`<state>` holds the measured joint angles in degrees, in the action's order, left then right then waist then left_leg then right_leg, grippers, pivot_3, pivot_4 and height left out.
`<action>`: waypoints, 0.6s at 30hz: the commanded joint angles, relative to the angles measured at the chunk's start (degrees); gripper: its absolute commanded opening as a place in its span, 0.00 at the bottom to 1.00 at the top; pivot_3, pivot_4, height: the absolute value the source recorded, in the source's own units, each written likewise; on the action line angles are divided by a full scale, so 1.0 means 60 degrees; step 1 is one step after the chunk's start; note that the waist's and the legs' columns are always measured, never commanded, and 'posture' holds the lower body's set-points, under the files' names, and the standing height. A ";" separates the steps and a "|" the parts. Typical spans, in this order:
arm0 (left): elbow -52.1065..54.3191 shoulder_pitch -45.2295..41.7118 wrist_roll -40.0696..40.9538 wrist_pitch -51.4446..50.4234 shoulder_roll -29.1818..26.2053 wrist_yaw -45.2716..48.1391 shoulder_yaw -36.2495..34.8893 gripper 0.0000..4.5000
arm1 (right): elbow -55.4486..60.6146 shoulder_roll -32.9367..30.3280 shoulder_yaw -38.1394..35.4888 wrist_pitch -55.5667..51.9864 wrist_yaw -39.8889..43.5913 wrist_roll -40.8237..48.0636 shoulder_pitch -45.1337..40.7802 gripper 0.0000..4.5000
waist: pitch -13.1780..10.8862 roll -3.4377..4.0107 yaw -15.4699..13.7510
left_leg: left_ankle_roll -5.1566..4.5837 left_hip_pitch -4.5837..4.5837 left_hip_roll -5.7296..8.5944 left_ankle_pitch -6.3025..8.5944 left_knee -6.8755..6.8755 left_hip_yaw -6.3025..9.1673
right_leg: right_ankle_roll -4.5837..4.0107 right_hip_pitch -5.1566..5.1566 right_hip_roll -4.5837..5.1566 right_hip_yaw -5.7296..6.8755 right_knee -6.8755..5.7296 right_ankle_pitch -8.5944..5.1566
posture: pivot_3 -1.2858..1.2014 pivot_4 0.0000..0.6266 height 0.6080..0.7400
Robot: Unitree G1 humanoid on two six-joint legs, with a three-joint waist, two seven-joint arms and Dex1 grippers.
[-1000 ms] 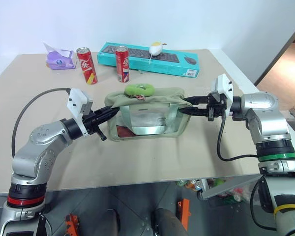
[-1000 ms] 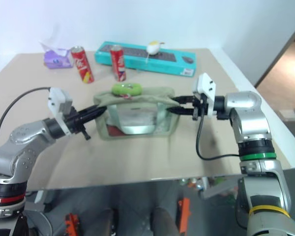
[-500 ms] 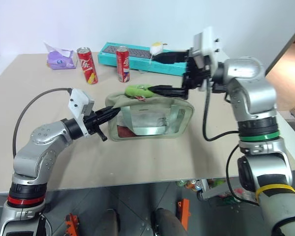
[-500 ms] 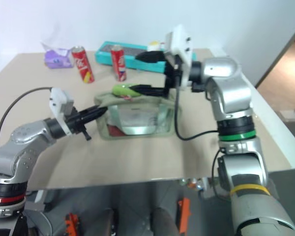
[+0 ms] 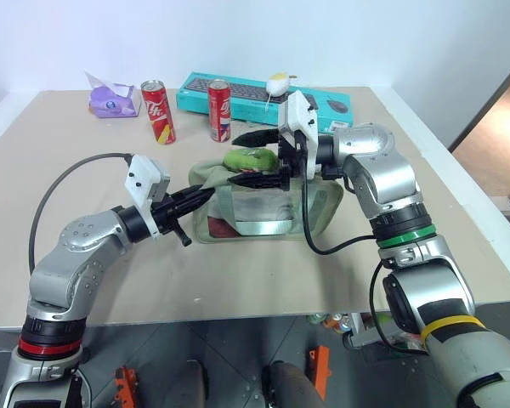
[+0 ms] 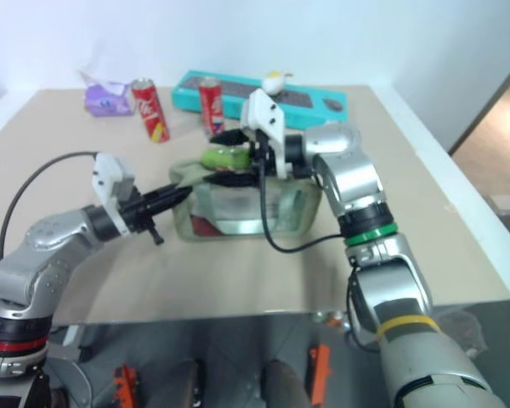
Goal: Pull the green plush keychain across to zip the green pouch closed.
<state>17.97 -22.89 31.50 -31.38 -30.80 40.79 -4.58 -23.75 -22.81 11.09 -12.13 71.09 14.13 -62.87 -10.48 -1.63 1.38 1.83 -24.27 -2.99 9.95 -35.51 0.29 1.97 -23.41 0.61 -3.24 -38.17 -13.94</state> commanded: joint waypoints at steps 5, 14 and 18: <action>0.0065 -0.0040 -0.0049 0.0017 -0.0025 0.0078 0.0164 0.00 | 0.0202 -0.0309 -0.0339 -0.0012 0.0195 0.0100 -0.0213 0.20 | 0.0000 0.0000 -0.0001 | 0.0000 0.0000 0.0000 0.0000 0.0000 -0.0001 | 0.0002 0.0000 0.0000 0.0000 0.0000 -0.0001 | 0.52 0.24 1.00; -0.0152 -0.0165 -0.0101 0.0056 0.0055 0.0069 0.0231 0.00 | 0.0532 -0.0539 -0.0600 -0.0172 0.0115 0.0341 -0.0042 0.01 | 0.0000 0.0000 -0.0013 | 0.0000 0.0000 0.0001 0.0000 0.0000 0.0000 | 0.0006 0.0002 0.0001 0.0000 0.0000 -0.0003 | 0.52 0.24 1.00; -0.0264 -0.0320 -0.0122 -0.0062 0.0298 -0.0392 0.0086 0.00 | 0.0757 -0.0613 -0.0907 -0.0079 -0.0187 0.0485 -0.0023 0.01 | 0.0000 0.0000 -0.0033 | 0.0000 -0.0002 0.0002 0.0000 -0.0001 0.0001 | 0.0011 0.0002 0.0001 0.0001 0.0001 -0.0006 | 0.52 0.24 1.00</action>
<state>16.59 -24.00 31.41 -31.31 -29.48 39.64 -4.25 -21.66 -25.29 9.02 -13.50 71.00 15.56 -62.58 -10.48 -1.63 1.18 1.83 -24.28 -2.98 9.95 -35.52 0.30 2.04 -23.40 0.62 -3.24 -38.17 -13.98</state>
